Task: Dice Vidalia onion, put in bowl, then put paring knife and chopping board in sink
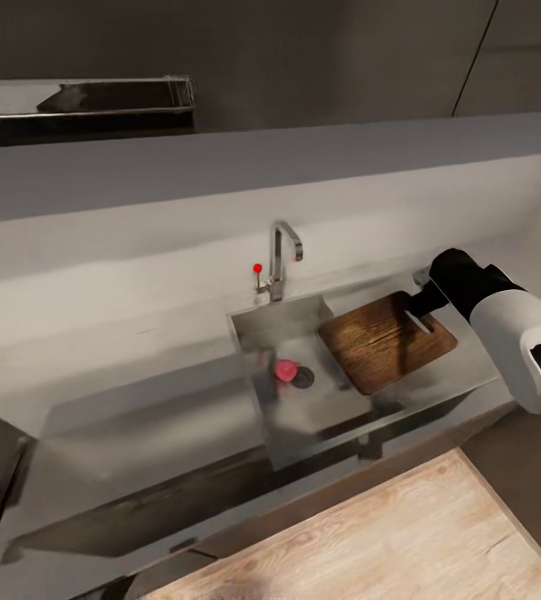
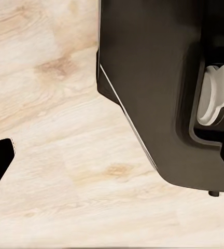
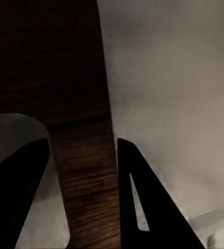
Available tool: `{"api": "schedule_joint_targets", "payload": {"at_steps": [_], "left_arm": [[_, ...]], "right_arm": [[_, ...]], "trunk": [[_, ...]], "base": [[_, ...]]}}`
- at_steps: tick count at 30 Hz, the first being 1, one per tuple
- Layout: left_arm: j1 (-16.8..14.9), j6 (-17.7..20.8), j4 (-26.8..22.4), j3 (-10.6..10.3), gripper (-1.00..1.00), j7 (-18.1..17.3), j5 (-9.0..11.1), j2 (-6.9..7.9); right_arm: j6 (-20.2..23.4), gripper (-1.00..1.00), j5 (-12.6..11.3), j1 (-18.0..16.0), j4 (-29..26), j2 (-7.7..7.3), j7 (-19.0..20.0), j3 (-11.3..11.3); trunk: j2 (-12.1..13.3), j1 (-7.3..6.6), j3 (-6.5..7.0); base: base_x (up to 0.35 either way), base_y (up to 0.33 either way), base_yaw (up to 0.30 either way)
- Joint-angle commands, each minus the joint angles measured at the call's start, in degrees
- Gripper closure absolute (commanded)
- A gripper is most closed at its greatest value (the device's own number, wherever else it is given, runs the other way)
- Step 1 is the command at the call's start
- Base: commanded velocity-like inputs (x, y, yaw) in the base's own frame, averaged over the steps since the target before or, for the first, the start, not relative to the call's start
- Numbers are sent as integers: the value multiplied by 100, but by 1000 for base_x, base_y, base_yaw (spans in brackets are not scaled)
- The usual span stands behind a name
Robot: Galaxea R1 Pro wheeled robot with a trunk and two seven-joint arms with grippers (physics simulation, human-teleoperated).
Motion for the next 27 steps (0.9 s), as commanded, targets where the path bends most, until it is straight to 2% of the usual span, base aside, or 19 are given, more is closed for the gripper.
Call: {"api": "schedule_joint_targets", "payload": {"at_steps": [1,27], "left_arm": [[2,-6,-8,1,-100,11,3,-1],[2,-5,-1,1,-100,11,3,-1]], "right_arm": [[16,100,44,-5,-9,-2,58,3],[16,100,44,-5,5,-11,66,3]], "trunk": [[-11,2,-15],[-11,2,-186]], "base": [[-95,301,201],[-95,301,197]]}}
